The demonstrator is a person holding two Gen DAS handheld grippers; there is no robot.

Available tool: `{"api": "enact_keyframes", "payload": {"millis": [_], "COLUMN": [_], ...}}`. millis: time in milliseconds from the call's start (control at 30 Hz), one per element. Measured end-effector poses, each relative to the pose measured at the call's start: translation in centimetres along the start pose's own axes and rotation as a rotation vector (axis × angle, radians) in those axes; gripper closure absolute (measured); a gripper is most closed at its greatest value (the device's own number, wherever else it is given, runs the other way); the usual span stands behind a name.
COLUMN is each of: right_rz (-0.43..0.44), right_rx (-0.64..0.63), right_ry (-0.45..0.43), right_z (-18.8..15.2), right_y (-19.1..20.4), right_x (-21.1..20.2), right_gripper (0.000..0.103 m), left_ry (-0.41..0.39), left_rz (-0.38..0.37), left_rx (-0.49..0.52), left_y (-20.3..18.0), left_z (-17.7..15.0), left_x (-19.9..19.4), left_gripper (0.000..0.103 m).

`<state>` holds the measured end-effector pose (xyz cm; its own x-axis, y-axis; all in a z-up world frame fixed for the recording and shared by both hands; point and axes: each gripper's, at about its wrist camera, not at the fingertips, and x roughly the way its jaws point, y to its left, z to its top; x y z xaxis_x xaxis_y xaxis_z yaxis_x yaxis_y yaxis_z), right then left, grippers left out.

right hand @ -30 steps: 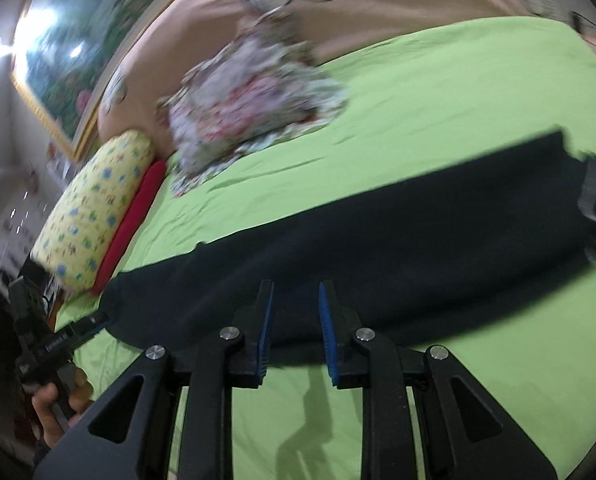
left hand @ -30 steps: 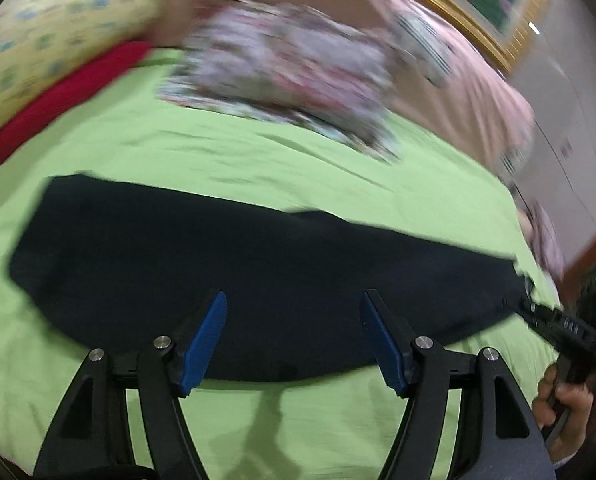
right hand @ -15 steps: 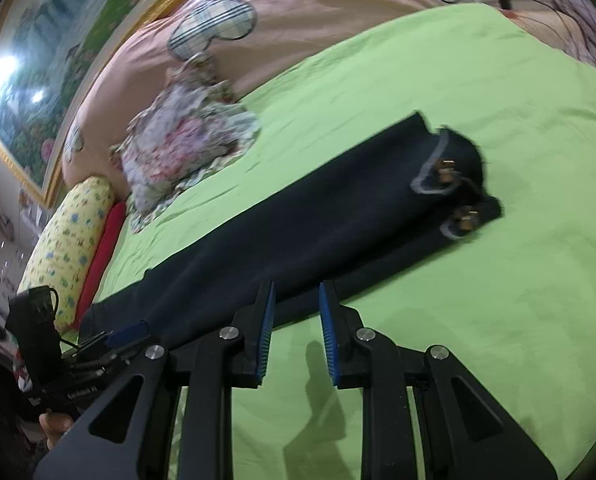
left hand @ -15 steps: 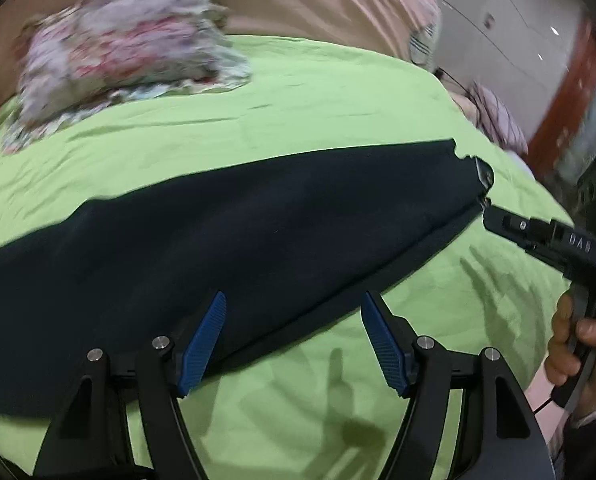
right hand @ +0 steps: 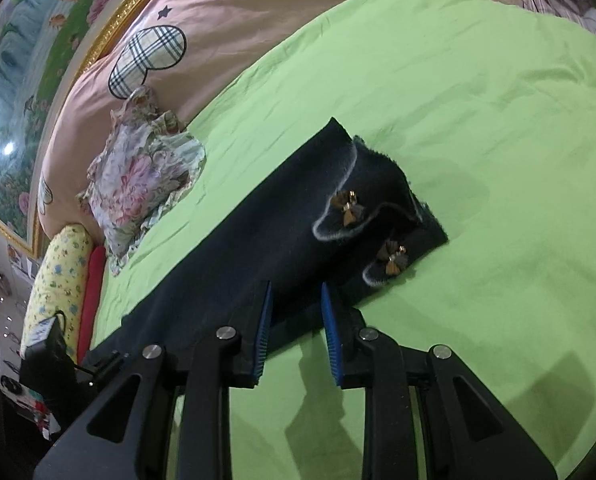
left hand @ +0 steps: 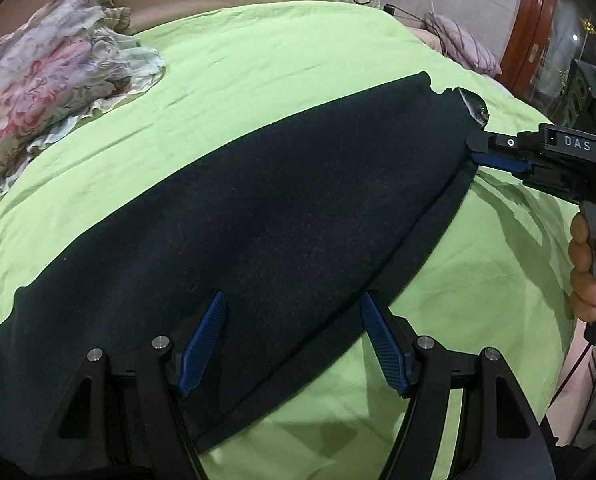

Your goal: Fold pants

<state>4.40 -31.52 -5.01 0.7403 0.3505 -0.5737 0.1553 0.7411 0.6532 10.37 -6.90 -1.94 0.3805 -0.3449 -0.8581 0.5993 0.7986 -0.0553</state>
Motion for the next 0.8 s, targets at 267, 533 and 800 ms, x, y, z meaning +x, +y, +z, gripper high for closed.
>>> {"api": "enact_keyframes", "payload": {"millis": [267,533,800], "right_rz": [0.006,0.047,-0.004], "right_rx": [0.051,0.018,0.026], "right_ry": [-0.034,-0.077,-0.028], "right_z": [0.8,1.0,0.8], "right_y": [-0.8,-0.7,-1.6], "right_x": [0.8,-1.3,-0.9], "right_gripper": [0.076,0.097,0.097], "left_ry": [0.005,0.005,0.028], "left_rz": [-0.055,-0.072,-0.119], "left_rx": [0.064,0.125,0.146], "left_y": [-0.4,-1.6,-2.2], "left_z": [1.3,1.4,0.5], "left_x": [0.7,-0.7,-1.0], "left_gripper": [0.063,0.095,0.094]}}
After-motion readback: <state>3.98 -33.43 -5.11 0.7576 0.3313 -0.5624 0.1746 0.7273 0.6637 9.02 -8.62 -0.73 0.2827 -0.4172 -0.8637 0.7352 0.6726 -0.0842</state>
